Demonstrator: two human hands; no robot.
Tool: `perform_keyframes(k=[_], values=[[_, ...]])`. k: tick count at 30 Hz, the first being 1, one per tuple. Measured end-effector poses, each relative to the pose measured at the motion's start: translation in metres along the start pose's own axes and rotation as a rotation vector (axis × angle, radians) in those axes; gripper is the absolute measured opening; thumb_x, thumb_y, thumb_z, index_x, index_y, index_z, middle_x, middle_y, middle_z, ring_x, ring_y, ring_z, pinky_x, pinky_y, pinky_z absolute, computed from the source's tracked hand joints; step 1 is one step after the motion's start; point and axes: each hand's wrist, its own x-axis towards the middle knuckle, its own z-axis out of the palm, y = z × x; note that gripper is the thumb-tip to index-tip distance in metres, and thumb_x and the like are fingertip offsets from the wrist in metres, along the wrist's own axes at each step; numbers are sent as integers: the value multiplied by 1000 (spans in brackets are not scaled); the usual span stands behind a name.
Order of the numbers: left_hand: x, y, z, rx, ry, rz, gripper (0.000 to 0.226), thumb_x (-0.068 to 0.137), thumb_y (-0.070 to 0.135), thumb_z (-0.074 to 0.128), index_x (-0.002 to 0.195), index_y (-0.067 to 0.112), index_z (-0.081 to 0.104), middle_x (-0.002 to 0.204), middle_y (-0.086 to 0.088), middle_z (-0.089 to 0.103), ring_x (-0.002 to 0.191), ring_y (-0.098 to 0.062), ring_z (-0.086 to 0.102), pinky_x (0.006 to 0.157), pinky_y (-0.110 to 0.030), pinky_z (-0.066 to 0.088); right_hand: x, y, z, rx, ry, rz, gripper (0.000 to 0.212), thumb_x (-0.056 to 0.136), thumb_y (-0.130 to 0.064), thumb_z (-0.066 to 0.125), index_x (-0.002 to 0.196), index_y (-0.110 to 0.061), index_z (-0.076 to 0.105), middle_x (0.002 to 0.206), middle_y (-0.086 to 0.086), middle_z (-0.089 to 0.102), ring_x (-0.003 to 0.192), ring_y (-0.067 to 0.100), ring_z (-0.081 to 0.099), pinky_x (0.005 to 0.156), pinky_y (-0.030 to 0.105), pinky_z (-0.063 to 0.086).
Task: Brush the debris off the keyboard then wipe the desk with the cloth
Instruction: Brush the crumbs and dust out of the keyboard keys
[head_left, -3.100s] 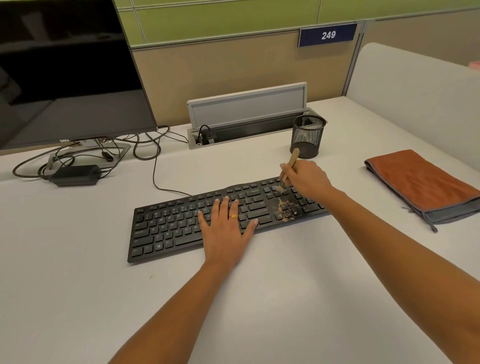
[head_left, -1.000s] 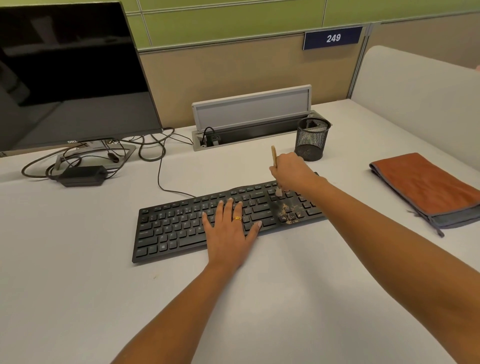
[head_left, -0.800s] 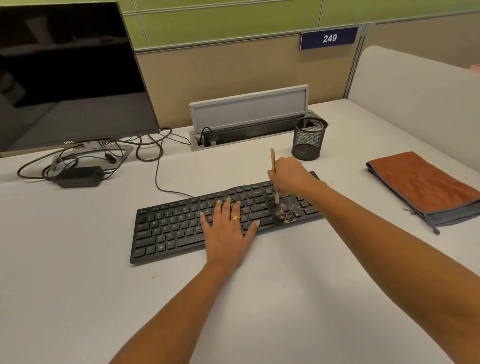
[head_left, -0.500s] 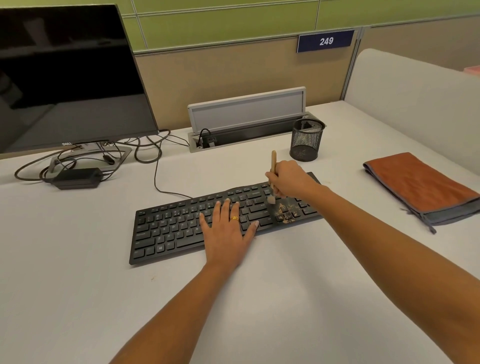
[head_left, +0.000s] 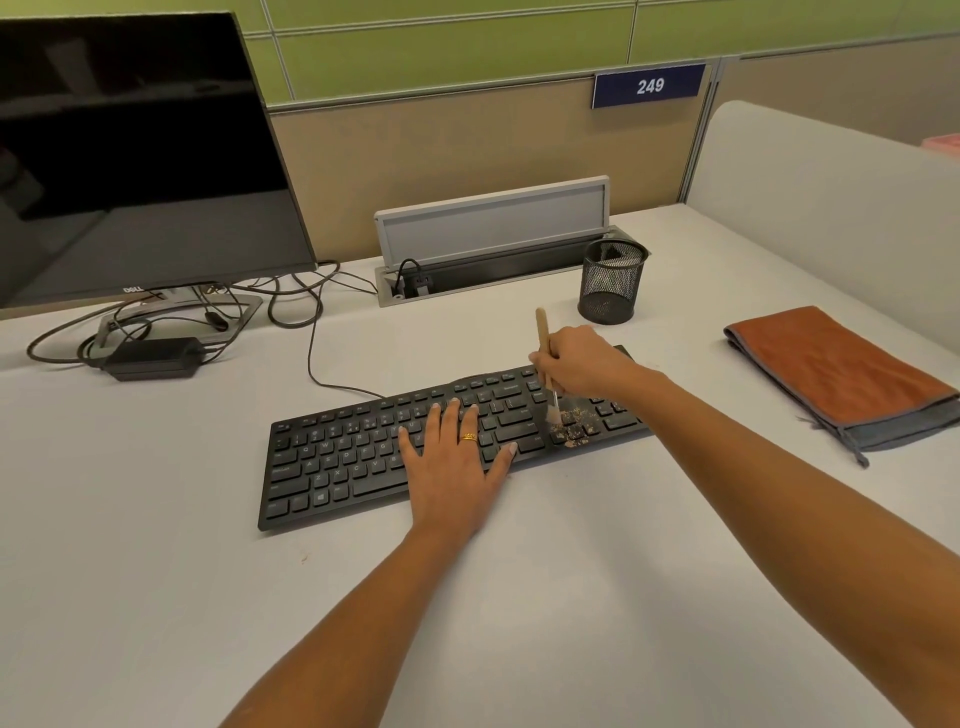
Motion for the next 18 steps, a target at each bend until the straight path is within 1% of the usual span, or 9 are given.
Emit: perform_keyframes(k=[1, 3, 5, 8, 10, 12, 14, 16, 18], values=[[0, 0, 0, 3, 0, 0, 71, 94, 63, 19, 152, 22, 16, 160, 0, 10, 148, -18, 1, 115, -52, 1, 1, 0, 1, 34, 40, -13, 35, 98, -26, 44, 98, 4, 63, 85, 11, 64, 73, 21, 61, 75, 34, 53], [-1, 0, 0, 13, -2, 0, 71, 94, 64, 19, 152, 22, 16, 160, 0, 10, 148, -18, 1, 115, -52, 1, 2, 2, 3, 159, 100, -6, 36, 98, -26, 46, 96, 4, 65, 76, 7, 63, 65, 14, 60, 64, 24, 51], [-1, 0, 0, 12, -4, -1, 71, 94, 64, 18, 152, 22, 15, 160, 0, 10, 148, -18, 1, 116, -52, 1, 2, 3, 6, 228, 83, 17, 34, 97, -26, 47, 93, 2, 67, 70, 3, 60, 59, 8, 56, 59, 17, 48], [-1, 0, 0, 13, -5, -2, 71, 94, 64, 19, 152, 23, 15, 160, 1, 10, 148, -18, 1, 116, -52, 1, 3, 7, 4, 170, -51, 48, 31, 98, -22, 45, 86, -2, 66, 64, 2, 60, 55, 10, 57, 54, 16, 50], [-1, 0, 0, 12, -3, -2, 71, 94, 64, 19, 152, 23, 15, 160, 1, 10, 148, -18, 1, 116, -52, 1, 2, 6, -1, 95, -128, 50, 32, 98, -22, 44, 81, -4, 64, 63, 2, 61, 55, 12, 58, 60, 20, 51], [-1, 0, -1, 16, -4, -2, 71, 94, 64, 18, 152, 23, 15, 160, 1, 10, 148, -17, 1, 116, -52, 1, 3, 6, -2, 55, -62, 30, 34, 98, -27, 44, 84, -5, 65, 68, 2, 62, 62, 15, 58, 70, 28, 51], [-1, 0, -1, 17, -8, -2, 71, 94, 64, 18, 152, 23, 14, 160, 1, 9, 148, -17, 1, 116, -52, 1, 2, 7, 0, 64, 61, 7, 37, 98, -32, 44, 89, -5, 68, 77, 4, 64, 68, 16, 58, 70, 29, 48], [-1, 0, 0, 16, -8, -2, 71, 94, 64, 18, 152, 23, 14, 160, 1, 9, 148, -17, 1, 116, -52, 1, 0, 9, 2, 110, 27, -7, 38, 98, -32, 44, 91, -5, 69, 78, 5, 65, 63, 11, 57, 62, 22, 46], [0, 0, 0, 18, -8, -2, 71, 94, 64, 18, 152, 23, 14, 160, 1, 10, 148, -17, 1, 116, -52, 1, -1, 10, 1, 70, -78, -5, 38, 98, -30, 44, 81, -6, 68, 77, 5, 64, 59, 8, 55, 61, 21, 44]])
